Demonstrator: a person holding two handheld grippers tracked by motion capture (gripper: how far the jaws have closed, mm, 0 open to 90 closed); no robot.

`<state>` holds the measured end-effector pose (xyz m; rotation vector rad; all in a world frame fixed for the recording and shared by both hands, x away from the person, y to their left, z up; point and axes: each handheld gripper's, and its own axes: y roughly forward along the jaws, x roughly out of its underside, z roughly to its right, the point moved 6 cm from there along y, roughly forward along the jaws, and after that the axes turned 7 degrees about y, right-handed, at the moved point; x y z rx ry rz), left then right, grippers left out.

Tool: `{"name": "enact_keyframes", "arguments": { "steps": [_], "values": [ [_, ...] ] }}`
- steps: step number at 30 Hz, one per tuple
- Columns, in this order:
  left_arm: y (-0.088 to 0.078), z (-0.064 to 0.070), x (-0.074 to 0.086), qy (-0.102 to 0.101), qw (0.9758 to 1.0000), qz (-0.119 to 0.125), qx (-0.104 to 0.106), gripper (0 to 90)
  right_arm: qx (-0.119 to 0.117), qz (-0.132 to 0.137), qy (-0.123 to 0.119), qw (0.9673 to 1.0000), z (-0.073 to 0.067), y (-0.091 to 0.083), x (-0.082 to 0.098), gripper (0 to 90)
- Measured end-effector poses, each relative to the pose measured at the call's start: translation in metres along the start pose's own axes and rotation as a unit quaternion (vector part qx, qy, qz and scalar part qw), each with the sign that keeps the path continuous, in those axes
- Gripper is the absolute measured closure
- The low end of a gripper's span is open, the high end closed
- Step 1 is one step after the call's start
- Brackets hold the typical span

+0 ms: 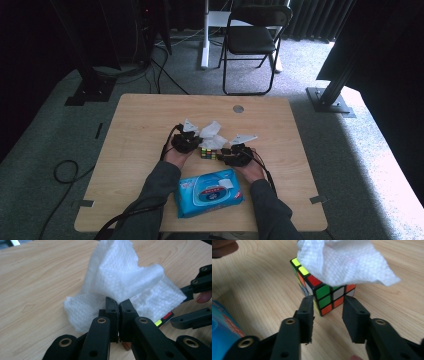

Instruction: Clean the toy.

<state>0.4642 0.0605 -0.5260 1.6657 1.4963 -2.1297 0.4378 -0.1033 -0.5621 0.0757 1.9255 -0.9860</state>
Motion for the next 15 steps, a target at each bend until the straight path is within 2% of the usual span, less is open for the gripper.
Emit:
{"name": "enact_keyframes", "arguments": {
  "steps": [3, 4, 8, 14, 15],
  "values": [
    [0.0027, 0.0012, 0.0013, 0.004, 1.0000, -0.008, 0.004, 87.6, -0.002, 0.000, 0.005, 1.0000, 0.0006, 0.0001, -0.0005, 58.4],
    [0.0040, 0.0010, 0.0012, -0.003, 1.0000, -0.005, 0.005, 87.6, -0.006, 0.001, 0.008, 0.9999, 0.0009, 0.0005, -0.0004, 60.9],
    [0.0053, -0.0018, 0.0011, -0.008, 0.9999, -0.004, 0.008, 87.7, -0.018, 0.001, 0.006, 0.9998, -0.0011, 0.0012, -0.0008, 68.6],
    [0.0076, -0.0043, 0.0007, -0.018, 0.9998, 0.002, 0.010, 87.7, -0.031, 0.001, -0.002, 0.9995, -0.0067, 0.0047, -0.0011, 68.6],
    [0.0081, -0.0040, 0.0006, -0.021, 0.9997, 0.004, 0.016, 87.7, -0.032, 0.001, -0.004, 0.9995, -0.0075, 0.0055, -0.0012, 68.3]
  ]
}}
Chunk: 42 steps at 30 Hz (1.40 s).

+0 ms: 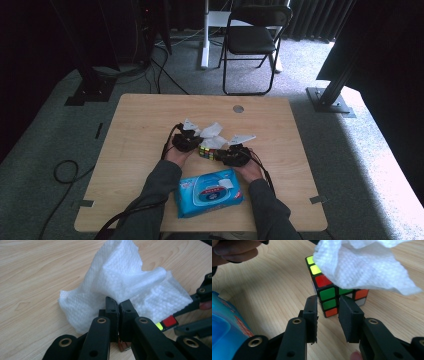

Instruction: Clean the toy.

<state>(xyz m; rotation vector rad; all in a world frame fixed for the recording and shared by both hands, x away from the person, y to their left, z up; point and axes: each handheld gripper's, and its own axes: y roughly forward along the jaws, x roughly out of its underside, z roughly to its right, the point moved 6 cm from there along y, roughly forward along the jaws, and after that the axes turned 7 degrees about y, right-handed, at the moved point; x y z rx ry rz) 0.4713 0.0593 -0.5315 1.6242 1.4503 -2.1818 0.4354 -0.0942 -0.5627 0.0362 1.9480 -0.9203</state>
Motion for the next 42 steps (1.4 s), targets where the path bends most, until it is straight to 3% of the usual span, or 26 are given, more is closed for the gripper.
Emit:
{"name": "enact_keyframes", "arguments": {
  "steps": [2, 5, 9, 12, 13, 18, 19, 21, 23, 26, 27, 33, 42],
  "values": [
    [0.000, 0.001, 0.000, 0.006, 1.0000, 0.000, -0.002, 87.7, 0.001, 0.002, 0.001, 1.0000, 0.000, 0.001, -0.001, 66.3],
    [0.002, 0.003, 0.001, 0.014, 0.9999, -0.004, -0.006, 87.7, 0.017, 0.005, 0.011, 0.9998, 0.003, 0.002, -0.001, 51.2],
    [0.004, 0.001, 0.004, 0.011, 0.9999, -0.010, -0.009, 87.6, 0.027, 0.004, 0.022, 0.9994, 0.009, 0.004, 0.001, 40.9],
    [0.005, 0.001, 0.004, 0.009, 0.9999, -0.010, -0.008, 87.5, 0.029, 0.002, 0.023, 0.9993, 0.010, 0.005, 0.002, 41.2],
    [0.005, 0.001, 0.005, 0.009, 0.9999, -0.010, -0.008, 87.5, 0.024, 0.004, 0.021, 0.9995, 0.010, 0.006, 0.002, 48.4],
    [0.004, -0.001, 0.004, 0.011, 0.9997, -0.012, -0.016, 87.4, 0.015, 0.009, 0.017, 0.9997, 0.006, 0.007, 0.001, 58.1],
    [0.004, -0.002, 0.005, 0.010, 0.9997, -0.012, -0.017, 87.4, -0.004, 0.009, 0.016, 0.9998, 0.004, 0.005, 0.001, 64.7],
    [0.003, -0.004, 0.005, 0.006, 0.9997, -0.008, -0.022, 86.7, -0.018, 0.006, 0.010, 0.9998, 0.002, 0.004, 0.002, 66.4],
    [0.003, -0.004, 0.005, 0.006, 0.9997, -0.007, -0.024, 86.6, -0.014, 0.007, 0.006, 0.9999, 0.002, 0.003, 0.002, 63.3],
    [0.001, -0.003, 0.003, 0.006, 0.9996, 0.000, -0.026, 86.5, 0.015, 0.015, 0.015, 0.9997, 0.008, 0.003, 0.000, 39.4],
    [0.001, -0.003, 0.003, 0.006, 0.9996, 0.000, -0.026, 86.6, 0.022, 0.014, 0.017, 0.9995, 0.010, 0.004, 0.000, 35.2],
    [-0.001, -0.001, 0.000, 0.010, 0.9997, 0.003, -0.024, 86.1, 0.024, 0.000, 0.021, 0.9995, 0.014, 0.014, -0.003, 28.3],
    [-0.002, -0.002, 0.000, 0.008, 0.9998, -0.001, -0.016, 86.1, 0.022, -0.005, 0.006, 0.9997, 0.014, 0.024, -0.011, 28.4]
  ]
}}
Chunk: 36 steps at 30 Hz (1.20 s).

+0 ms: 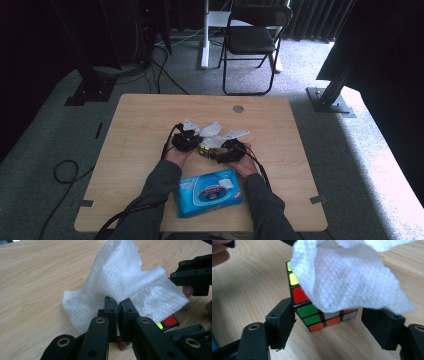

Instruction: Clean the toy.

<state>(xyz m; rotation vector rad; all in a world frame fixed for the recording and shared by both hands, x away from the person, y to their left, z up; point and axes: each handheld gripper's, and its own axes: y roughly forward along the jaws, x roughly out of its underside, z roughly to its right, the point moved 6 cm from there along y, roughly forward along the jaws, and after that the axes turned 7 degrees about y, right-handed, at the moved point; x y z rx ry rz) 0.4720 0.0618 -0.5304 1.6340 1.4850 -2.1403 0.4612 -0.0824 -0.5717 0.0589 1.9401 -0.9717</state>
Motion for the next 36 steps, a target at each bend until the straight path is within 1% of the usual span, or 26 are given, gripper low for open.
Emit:
{"name": "enact_keyframes", "arguments": {
  "steps": [1, 7, 9, 10, 11, 13, 15, 17, 21, 22, 24, 25, 27, 28, 30, 34, 36],
  "values": [
    [0.000, 0.000, 0.000, -0.001, 1.0000, 0.000, 0.001, 86.1, -0.003, 0.000, -0.003, 1.0000, -0.002, 0.000, 0.000, 29.8],
    [0.001, -0.001, 0.000, -0.008, 0.9999, 0.001, 0.009, 86.1, 0.008, -0.001, -0.025, 0.9997, -0.007, -0.001, 0.003, 32.0],
    [0.002, 0.001, 0.000, -0.002, 0.9999, 0.000, 0.011, 86.1, 0.012, 0.001, -0.027, 0.9996, -0.007, 0.001, 0.003, 31.1],
    [0.002, 0.002, -0.001, 0.001, 0.9999, -0.001, 0.010, 86.1, 0.017, 0.000, -0.028, 0.9995, -0.006, 0.003, 0.004, 30.3],
    [0.002, 0.003, -0.001, 0.005, 1.0000, -0.001, 0.007, 86.1, 0.017, -0.001, -0.030, 0.9994, -0.006, 0.005, 0.004, 29.7],
    [0.001, 0.004, -0.002, 0.006, 1.0000, 0.002, 0.003, 86.0, 0.021, -0.005, -0.033, 0.9992, -0.006, 0.007, 0.004, 30.3],
    [-0.001, 0.005, -0.003, 0.006, 0.9999, 0.009, 0.001, 85.8, 0.026, -0.005, -0.036, 0.9990, -0.006, 0.007, 0.005, 32.4],
    [-0.003, 0.008, -0.005, 0.009, 0.9998, 0.017, 0.002, 85.8, 0.029, -0.003, -0.036, 0.9989, -0.006, 0.007, 0.005, 32.7],
    [-0.006, 0.015, -0.008, 0.022, 0.9993, 0.028, 0.010, 85.9, 0.036, 0.000, -0.041, 0.9985, -0.006, 0.006, 0.005, 33.5],
    [-0.005, 0.017, -0.008, 0.027, 0.9992, 0.028, 0.014, 85.9, 0.037, 0.000, -0.041, 0.9985, -0.006, 0.006, 0.005, 33.6],
    [0.000, 0.020, -0.005, 0.042, 0.9990, 0.014, 0.011, 86.1, 0.039, 0.000, -0.042, 0.9984, -0.007, 0.006, 0.005, 33.7],
    [0.002, 0.021, -0.004, 0.045, 0.9988, 0.013, 0.012, 86.3, 0.041, -0.001, -0.043, 0.9982, -0.007, 0.006, 0.006, 33.7],
    [0.002, 0.021, -0.003, 0.036, 0.9990, 0.019, 0.016, 86.4, 0.044, -0.003, -0.051, 0.9977, -0.007, 0.006, 0.006, 34.2],
    [0.002, 0.021, -0.003, 0.034, 0.9991, 0.019, 0.017, 86.5, 0.044, -0.003, -0.050, 0.9978, -0.007, 0.006, 0.006, 34.2],
    [0.002, 0.022, -0.003, 0.037, 0.9990, 0.018, 0.018, 86.5, 0.045, -0.002, -0.050, 0.9977, -0.007, 0.006, 0.006, 34.2],
    [0.001, 0.023, -0.002, 0.047, 0.9986, 0.016, 0.015, 86.8, 0.046, -0.002, -0.049, 0.9977, -0.008, 0.006, 0.006, 34.2],
    [0.001, 0.023, -0.002, 0.048, 0.9986, 0.017, 0.013, 87.1, 0.047, -0.002, -0.049, 0.9977, -0.008, 0.006, 0.006, 34.2]
  ]
}}
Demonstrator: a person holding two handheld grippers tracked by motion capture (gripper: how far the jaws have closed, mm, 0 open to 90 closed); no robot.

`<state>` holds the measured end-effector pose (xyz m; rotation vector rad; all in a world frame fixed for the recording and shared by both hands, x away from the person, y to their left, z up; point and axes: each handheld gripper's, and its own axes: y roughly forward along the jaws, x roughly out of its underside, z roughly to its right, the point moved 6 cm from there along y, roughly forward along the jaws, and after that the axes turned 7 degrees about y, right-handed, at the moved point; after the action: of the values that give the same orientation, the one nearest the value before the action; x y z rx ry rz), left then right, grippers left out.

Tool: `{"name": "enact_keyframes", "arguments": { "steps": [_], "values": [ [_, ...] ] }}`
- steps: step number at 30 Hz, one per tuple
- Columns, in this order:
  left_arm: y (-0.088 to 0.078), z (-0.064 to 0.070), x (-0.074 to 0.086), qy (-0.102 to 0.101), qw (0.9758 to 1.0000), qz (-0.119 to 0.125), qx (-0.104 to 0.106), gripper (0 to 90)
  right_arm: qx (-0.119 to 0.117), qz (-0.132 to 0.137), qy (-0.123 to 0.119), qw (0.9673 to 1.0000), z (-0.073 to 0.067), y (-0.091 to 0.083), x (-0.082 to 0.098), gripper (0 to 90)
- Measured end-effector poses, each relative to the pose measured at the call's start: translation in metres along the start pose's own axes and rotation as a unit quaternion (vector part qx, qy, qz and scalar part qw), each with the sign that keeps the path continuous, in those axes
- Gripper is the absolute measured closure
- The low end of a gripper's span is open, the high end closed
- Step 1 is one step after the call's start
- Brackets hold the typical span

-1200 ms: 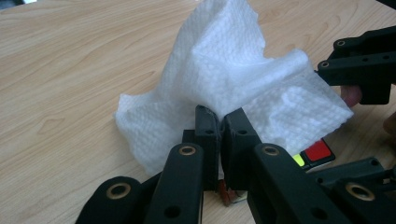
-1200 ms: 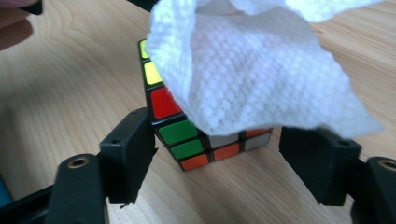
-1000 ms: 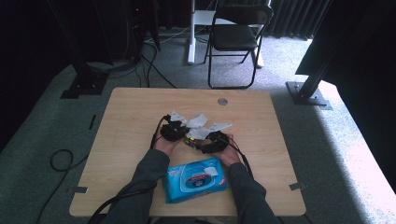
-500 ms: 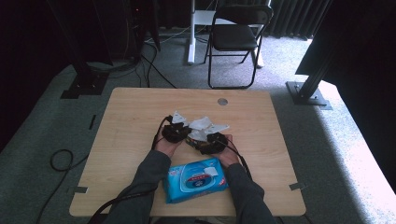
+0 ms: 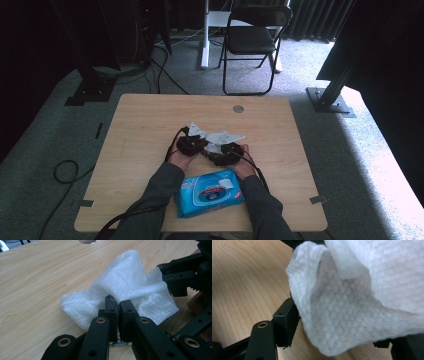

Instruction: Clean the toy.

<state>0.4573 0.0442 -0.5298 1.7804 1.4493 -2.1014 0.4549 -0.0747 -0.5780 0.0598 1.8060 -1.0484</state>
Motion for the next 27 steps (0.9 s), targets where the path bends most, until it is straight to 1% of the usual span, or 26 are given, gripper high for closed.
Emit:
{"name": "enact_keyframes", "arguments": {
  "steps": [1, 3, 6, 8, 10, 11, 12, 13, 14, 15, 16, 17, 18, 22, 26, 27],
  "values": [
    [-0.001, -0.004, 0.001, 0.000, 0.9999, -0.003, -0.017, 87.1, 0.000, 0.000, 0.001, 1.0000, 0.000, 0.000, 0.000, 34.3],
    [-0.001, -0.009, 0.002, -0.011, 0.9997, -0.002, -0.022, 87.1, 0.000, 0.000, 0.001, 1.0000, 0.000, 0.000, 0.000, 34.3],
    [-0.001, -0.011, 0.003, -0.019, 0.9995, -0.004, -0.026, 87.1, 0.000, 0.000, 0.001, 1.0000, 0.000, 0.000, 0.000, 34.3],
    [-0.001, -0.010, 0.003, -0.018, 0.9995, -0.004, -0.027, 87.2, 0.000, 0.000, 0.001, 1.0000, 0.000, 0.000, 0.000, 34.3],
    [-0.001, -0.005, 0.001, -0.014, 0.9998, -0.003, -0.013, 87.2, 0.000, 0.000, 0.001, 1.0000, 0.000, 0.000, 0.000, 34.2],
    [-0.001, -0.005, 0.001, -0.014, 0.9998, -0.003, -0.013, 87.2, 0.000, 0.000, 0.001, 1.0000, 0.000, 0.000, 0.000, 34.2],
    [0.000, 0.003, 0.000, 0.003, 1.0000, -0.003, 0.002, 87.1, 0.000, 0.000, 0.002, 1.0000, 0.000, 0.000, 0.000, 34.2],
    [0.000, 0.006, -0.001, 0.011, 0.9999, -0.005, 0.003, 87.1, 0.000, 0.000, 0.002, 1.0000, 0.000, 0.000, 0.000, 34.2],
    [0.000, 0.009, -0.002, 0.014, 0.9998, -0.006, 0.009, 87.1, 0.000, 0.000, 0.002, 1.0000, 0.000, 0.000, 0.000, 34.2],
    [0.000, 0.009, -0.002, 0.014, 0.9998, -0.006, 0.009, 87.1, -0.001, 0.000, 0.004, 1.0000, 0.000, 0.000, 0.000, 34.2],
    [0.001, 0.013, -0.003, 0.020, 0.9997, -0.005, 0.016, 87.1, -0.002, 0.000, 0.005, 1.0000, 0.000, 0.000, 0.000, 34.2],
    [0.001, 0.013, -0.003, 0.020, 0.9997, -0.005, 0.016, 87.2, -0.002, 0.000, 0.005, 1.0000, 0.000, 0.000, 0.000, 34.2],
    [0.001, 0.014, -0.003, 0.020, 0.9996, -0.006, 0.022, 87.1, -0.002, 0.001, 0.007, 1.0000, 0.000, 0.001, 0.001, 34.2],
    [0.001, 0.012, -0.003, 0.015, 0.9995, -0.005, 0.027, 87.3, -0.002, 0.001, 0.007, 1.0000, 0.000, 0.001, 0.001, 34.2],
    [0.004, 0.012, -0.005, 0.016, 0.9994, -0.003, 0.031, 87.3, -0.004, 0.001, 0.008, 1.0000, 0.000, 0.001, 0.001, 34.2],
    [0.005, 0.013, -0.006, 0.019, 0.9993, -0.005, 0.033, 87.3, -0.006, -0.001, 0.006, 1.0000, -0.002, 0.001, 0.000, 34.2]
  ]
}}
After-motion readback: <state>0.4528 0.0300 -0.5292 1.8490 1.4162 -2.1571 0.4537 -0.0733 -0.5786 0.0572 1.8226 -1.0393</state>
